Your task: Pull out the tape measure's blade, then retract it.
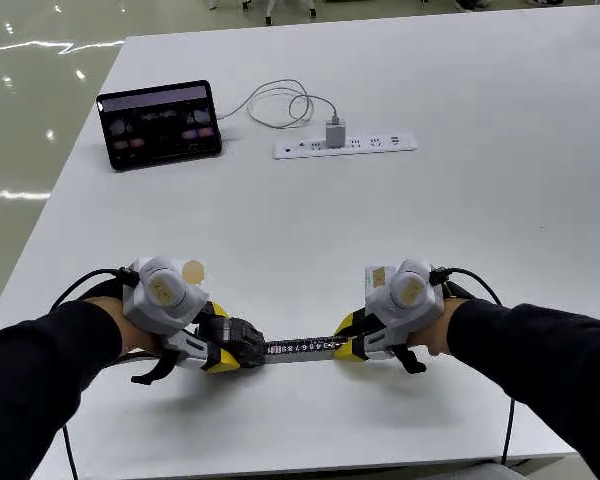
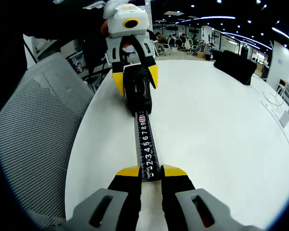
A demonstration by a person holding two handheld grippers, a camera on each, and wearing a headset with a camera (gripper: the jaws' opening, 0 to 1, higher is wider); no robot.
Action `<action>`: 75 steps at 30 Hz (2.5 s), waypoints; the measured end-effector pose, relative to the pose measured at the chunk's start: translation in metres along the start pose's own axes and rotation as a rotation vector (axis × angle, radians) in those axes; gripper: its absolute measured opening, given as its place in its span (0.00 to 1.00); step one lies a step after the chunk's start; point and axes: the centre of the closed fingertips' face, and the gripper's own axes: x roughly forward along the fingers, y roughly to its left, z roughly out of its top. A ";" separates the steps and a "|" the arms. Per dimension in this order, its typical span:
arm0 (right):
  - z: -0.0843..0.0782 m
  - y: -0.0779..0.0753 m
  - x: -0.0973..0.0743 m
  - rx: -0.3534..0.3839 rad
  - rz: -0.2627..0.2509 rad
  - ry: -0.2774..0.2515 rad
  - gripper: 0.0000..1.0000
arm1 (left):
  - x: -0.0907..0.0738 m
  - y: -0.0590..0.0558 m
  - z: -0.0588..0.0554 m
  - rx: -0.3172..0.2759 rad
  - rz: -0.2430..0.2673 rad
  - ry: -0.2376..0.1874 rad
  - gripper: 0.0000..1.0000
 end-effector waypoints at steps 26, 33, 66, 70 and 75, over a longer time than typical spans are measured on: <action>-0.007 0.000 -0.008 0.014 -0.005 0.001 0.10 | -0.001 -0.003 0.001 -0.001 -0.005 -0.006 0.34; -0.009 0.001 -0.010 0.017 -0.008 0.001 0.10 | -0.001 -0.004 0.002 0.002 -0.007 -0.006 0.34; -0.023 -0.003 -0.025 0.017 -0.019 0.016 0.10 | -0.002 -0.004 0.003 -0.005 -0.001 -0.018 0.34; -0.026 -0.003 -0.027 0.016 -0.021 0.022 0.10 | -0.002 -0.004 0.003 -0.006 -0.001 -0.018 0.34; -0.028 -0.003 -0.029 0.015 -0.022 0.023 0.10 | -0.002 -0.004 0.003 -0.006 0.000 -0.018 0.34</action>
